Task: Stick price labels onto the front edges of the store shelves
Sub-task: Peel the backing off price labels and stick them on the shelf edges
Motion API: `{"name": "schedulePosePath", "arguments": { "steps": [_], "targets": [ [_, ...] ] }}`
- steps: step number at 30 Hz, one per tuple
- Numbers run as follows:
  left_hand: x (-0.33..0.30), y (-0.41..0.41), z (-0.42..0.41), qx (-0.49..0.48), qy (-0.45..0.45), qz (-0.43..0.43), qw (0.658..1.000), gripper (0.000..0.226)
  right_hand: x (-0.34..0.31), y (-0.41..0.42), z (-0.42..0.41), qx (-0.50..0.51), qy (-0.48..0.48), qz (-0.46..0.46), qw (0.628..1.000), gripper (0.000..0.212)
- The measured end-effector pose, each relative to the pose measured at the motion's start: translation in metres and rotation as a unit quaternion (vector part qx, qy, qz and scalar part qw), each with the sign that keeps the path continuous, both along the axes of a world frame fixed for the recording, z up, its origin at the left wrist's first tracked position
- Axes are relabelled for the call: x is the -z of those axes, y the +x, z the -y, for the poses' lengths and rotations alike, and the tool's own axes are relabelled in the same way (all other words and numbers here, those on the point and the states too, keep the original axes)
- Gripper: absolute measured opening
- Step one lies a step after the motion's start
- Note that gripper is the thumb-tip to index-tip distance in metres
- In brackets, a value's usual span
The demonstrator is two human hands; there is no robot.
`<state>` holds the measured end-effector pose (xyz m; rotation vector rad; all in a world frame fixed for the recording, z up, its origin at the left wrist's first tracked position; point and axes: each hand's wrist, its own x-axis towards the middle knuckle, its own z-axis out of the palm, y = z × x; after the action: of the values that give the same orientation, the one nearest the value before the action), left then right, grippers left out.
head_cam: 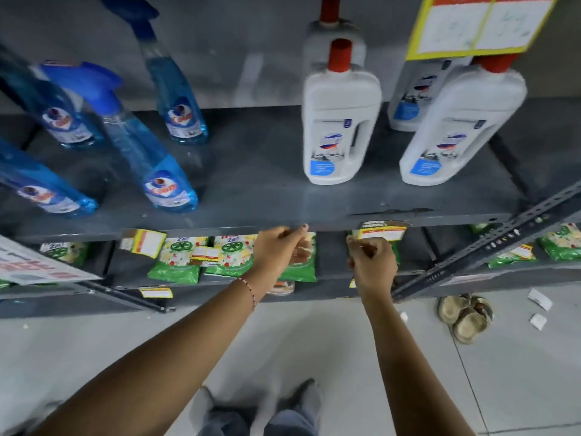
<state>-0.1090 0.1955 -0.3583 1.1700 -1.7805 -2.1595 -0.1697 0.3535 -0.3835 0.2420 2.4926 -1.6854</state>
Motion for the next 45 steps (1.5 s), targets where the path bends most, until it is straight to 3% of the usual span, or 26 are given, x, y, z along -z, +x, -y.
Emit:
{"name": "schedulePosePath", "arguments": {
  "steps": [3,6,9,13,15,18,21,24,28,34,39,45],
  "targets": [
    [0.01,0.052,0.054,-0.095,0.101,0.021,0.99,0.019,-0.007,0.03,0.056,-0.091,-0.028,-0.028,0.995,0.009],
    [0.018,0.103,0.123,-0.19,0.144,0.056,0.97,0.011,-0.023,0.062,0.126,-0.213,-0.009,-0.071,0.975,0.003],
    [0.016,0.145,0.182,-0.264,0.154,0.062,0.95,0.015,-0.036,0.095,0.2,-0.325,0.01,-0.116,0.939,0.009],
    [0.013,0.173,0.235,-0.298,0.172,-0.019,0.939,0.031,-0.035,0.129,0.282,-0.416,0.044,-0.141,0.897,0.026],
    [0.015,0.178,0.253,-0.304,0.17,-0.025,0.937,0.029,-0.031,0.143,0.31,-0.449,0.069,-0.171,0.874,0.032],
    [0.023,0.181,0.269,-0.286,0.125,-0.008,0.95,0.024,-0.024,0.155,0.334,-0.449,0.145,-0.25,0.845,0.024],
    [0.031,0.187,0.28,-0.259,0.055,0.009,0.964,0.034,-0.019,0.158,0.342,-0.42,0.158,-0.248,0.859,0.011],
    [0.03,0.2,0.29,-0.181,-0.082,0.014,0.98,0.028,-0.017,0.156,0.341,-0.41,0.163,-0.216,0.871,0.012],
    [0.02,0.213,0.304,-0.094,-0.27,0.028,0.958,0.006,-0.014,0.163,0.345,-0.402,0.181,-0.221,0.87,0.007],
    [0.013,0.212,0.314,-0.046,-0.295,0.009,0.954,0.004,-0.01,0.164,0.35,-0.371,0.193,-0.227,0.88,0.006],
    [0.016,0.21,0.318,-0.051,-0.363,-0.014,0.93,0.004,-0.014,0.169,0.354,-0.353,0.189,-0.228,0.888,0.005],
    [0.012,0.208,0.325,-0.012,-0.425,0.059,0.903,0.01,-0.008,0.169,0.355,-0.335,0.208,-0.261,0.881,0.012]
  ]
}}
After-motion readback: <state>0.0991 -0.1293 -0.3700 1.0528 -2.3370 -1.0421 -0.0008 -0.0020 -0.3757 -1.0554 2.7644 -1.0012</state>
